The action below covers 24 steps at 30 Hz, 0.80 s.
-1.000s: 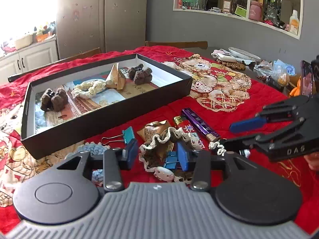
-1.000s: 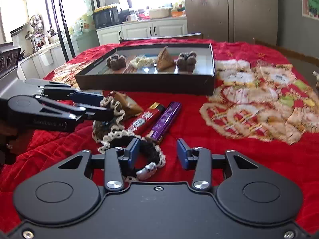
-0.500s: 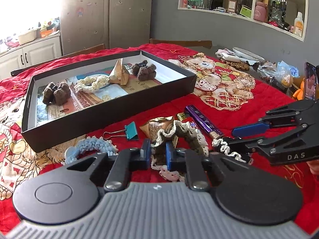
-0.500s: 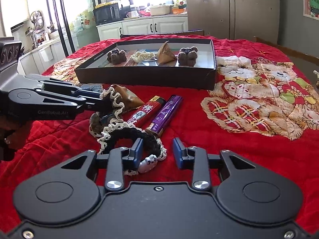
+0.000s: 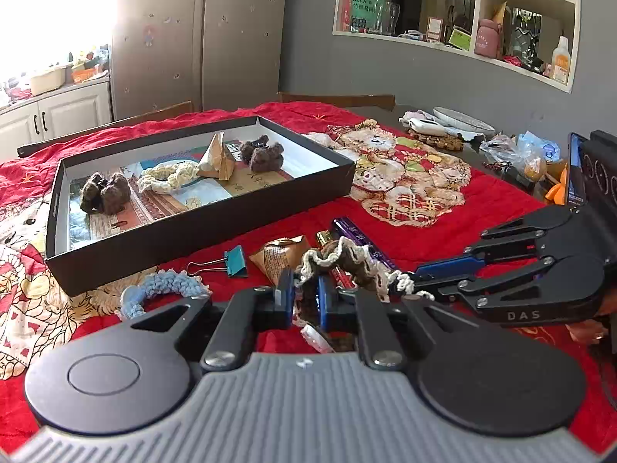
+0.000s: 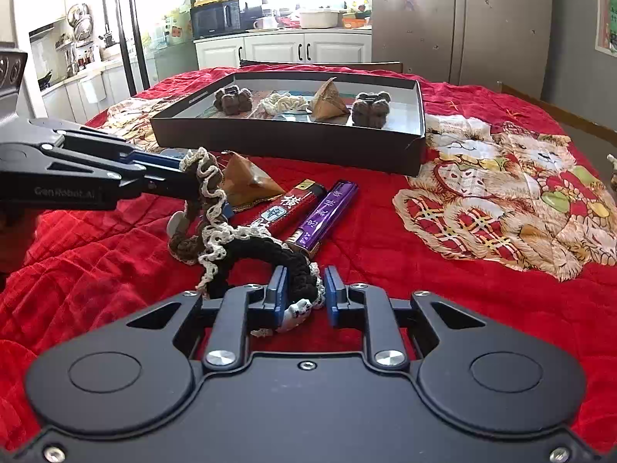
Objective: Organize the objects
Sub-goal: 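Lift both lace scrunchies and carry them with both grippers over the black box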
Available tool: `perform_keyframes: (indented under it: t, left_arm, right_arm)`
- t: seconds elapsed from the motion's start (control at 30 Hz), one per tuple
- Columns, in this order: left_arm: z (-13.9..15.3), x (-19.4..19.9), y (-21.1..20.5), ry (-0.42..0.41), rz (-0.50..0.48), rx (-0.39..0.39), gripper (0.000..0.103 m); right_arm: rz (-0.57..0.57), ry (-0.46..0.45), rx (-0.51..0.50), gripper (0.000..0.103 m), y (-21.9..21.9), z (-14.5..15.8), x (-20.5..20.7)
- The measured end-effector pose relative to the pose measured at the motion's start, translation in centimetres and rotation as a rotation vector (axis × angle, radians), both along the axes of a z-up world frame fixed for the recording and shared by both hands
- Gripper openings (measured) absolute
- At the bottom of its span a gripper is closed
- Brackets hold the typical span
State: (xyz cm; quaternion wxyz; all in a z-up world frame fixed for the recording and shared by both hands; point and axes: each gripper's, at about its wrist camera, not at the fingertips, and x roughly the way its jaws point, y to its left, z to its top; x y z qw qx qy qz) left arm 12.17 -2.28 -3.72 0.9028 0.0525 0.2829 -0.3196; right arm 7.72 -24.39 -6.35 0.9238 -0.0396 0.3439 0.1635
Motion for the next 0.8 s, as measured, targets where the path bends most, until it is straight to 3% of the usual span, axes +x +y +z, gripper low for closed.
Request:
perform_keyframes:
  t: [0.17,0.8]
  left_arm:
    - [0.5,-0.5,0.7,-0.005,0.009,-0.019,0.015]
    - [1.9,-1.6,2.6,-0.020,0.052,-0.085,0.015]
  right_arm:
    - [0.009,-0.013,-0.001,0.013,0.0,0.0,-0.1]
    - [0.038,-0.105,0.036,0.011,-0.3,2.5,-1.0]
